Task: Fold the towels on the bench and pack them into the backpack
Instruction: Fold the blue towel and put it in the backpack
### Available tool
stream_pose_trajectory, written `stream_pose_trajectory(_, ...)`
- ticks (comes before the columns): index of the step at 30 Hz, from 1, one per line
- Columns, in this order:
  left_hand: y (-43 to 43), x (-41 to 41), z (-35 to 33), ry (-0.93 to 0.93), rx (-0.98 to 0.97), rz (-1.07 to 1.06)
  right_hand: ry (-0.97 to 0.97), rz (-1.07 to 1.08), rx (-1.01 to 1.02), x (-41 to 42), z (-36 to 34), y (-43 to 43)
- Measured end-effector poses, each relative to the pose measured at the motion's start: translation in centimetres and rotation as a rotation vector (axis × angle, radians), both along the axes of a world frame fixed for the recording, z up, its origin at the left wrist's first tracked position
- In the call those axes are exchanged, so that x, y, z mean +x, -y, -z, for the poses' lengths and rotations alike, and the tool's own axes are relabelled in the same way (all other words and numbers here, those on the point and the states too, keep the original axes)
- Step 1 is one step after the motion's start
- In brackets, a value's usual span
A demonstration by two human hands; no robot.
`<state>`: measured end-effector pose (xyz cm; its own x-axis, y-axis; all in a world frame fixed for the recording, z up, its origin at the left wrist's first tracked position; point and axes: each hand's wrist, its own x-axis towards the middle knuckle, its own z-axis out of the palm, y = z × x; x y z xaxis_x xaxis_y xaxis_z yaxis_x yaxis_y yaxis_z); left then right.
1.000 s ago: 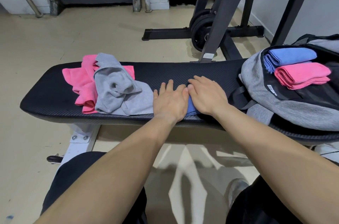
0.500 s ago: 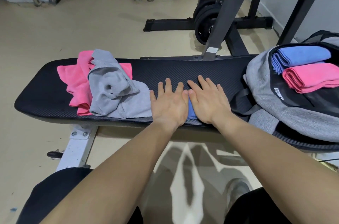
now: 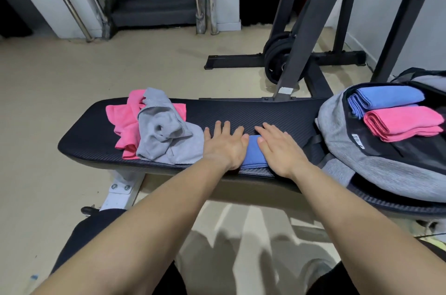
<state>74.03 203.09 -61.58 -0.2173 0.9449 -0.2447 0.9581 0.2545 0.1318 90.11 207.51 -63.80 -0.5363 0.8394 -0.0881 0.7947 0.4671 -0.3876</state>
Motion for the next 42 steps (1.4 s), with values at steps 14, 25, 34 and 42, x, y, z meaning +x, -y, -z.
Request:
stream_pose_trajectory(14, -1.7, 3.4, 2.7, -0.129, 0.238, -0.125, -0.194, 0.091, -0.138, 0.0, 0.1, -1.0)
stream_pose_trajectory(25, -1.3, 1.1, 2.8, 0.034, 0.315, -0.029, 0.006, 0.273, 0.198, -2.7, 0.6, -0.6)
stream_pose_trajectory(34, 0.6, 0.3, 3.2, -0.135, 0.265, 0.010, -0.029, 0.143, 0.108, -1.8, 0.2, -0.4)
stream_pose_trajectory(42, 1.8, -2.8, 0.8, 0.241, 0.169, 0.219, -0.136, -0.028, -0.108, 2.2, -2.7, 0.6)
